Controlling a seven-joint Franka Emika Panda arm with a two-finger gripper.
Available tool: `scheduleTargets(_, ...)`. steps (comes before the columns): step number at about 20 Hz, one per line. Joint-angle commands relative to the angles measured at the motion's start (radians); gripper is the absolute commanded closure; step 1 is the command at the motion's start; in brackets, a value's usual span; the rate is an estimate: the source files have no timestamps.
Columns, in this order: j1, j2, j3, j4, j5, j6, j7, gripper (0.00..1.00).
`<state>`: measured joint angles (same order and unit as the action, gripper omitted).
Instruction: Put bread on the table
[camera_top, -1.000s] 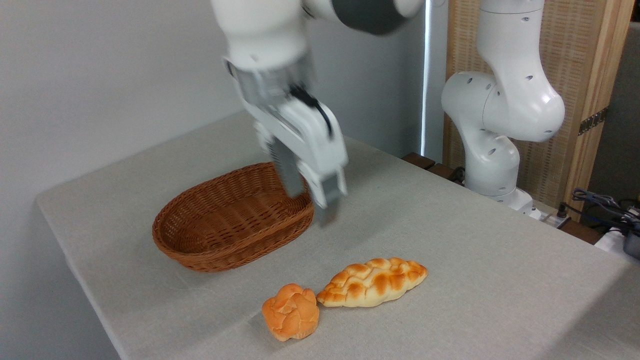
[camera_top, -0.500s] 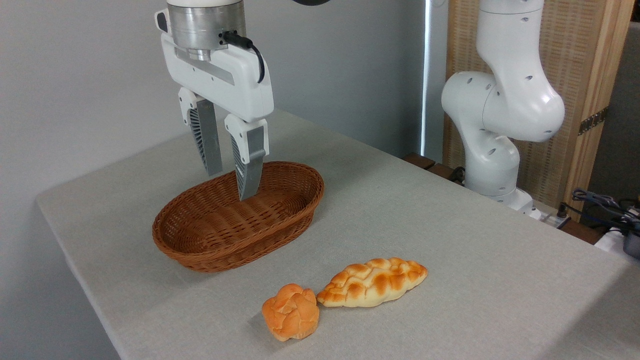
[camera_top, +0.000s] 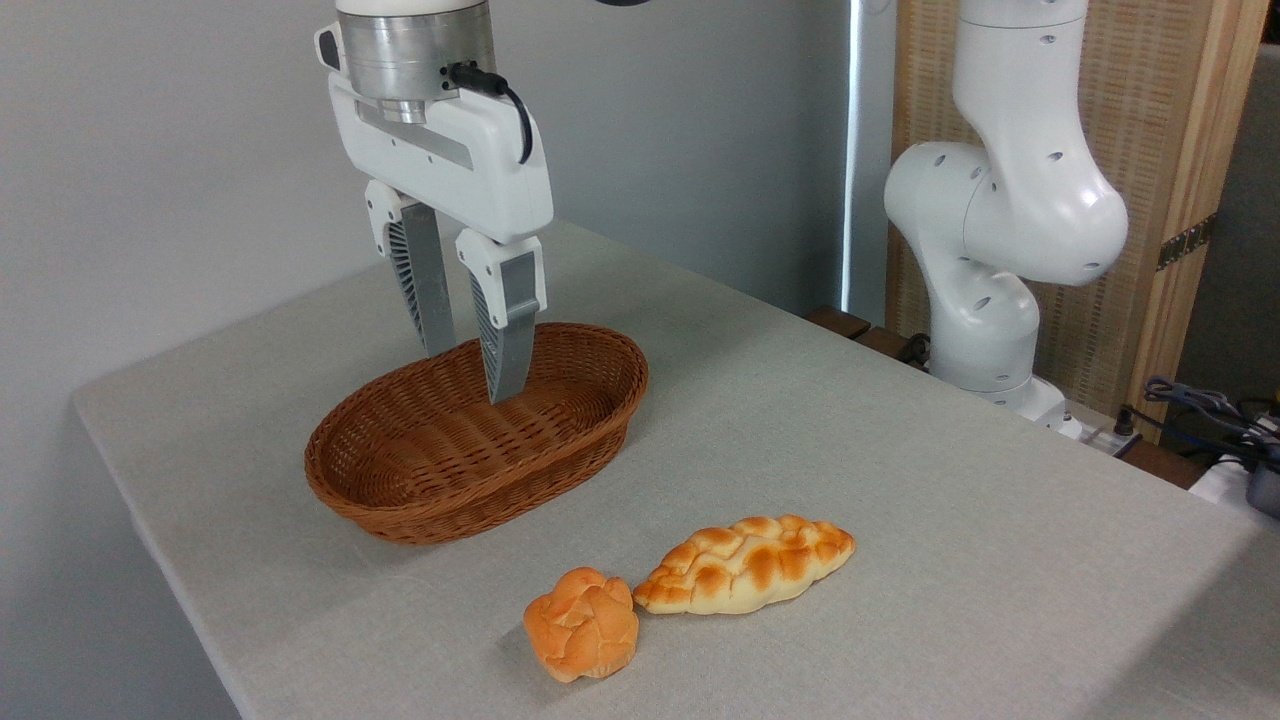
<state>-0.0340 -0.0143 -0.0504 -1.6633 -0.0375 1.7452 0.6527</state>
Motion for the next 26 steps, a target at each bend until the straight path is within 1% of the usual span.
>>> scheduleTargets(1, -0.029, -0.012, 0.049, 0.002, 0.011, -0.015, 0.019, 0.0)
scheduleTargets(6, -0.027, -0.006, 0.057, 0.005, 0.013, -0.03, 0.015, 0.0)
scheduleTargets(10, -0.024, -0.004, 0.057, 0.011, 0.011, -0.072, 0.016, 0.0)
scheduleTargets(11, -0.023, -0.004, 0.057, 0.011, 0.01, -0.097, 0.018, 0.0)
scheduleTargets(12, -0.021, -0.003, 0.057, 0.011, 0.002, -0.108, 0.018, 0.0)
scheduleTargets(26, -0.02, -0.001, 0.057, 0.025, 0.007, -0.113, 0.021, 0.0)
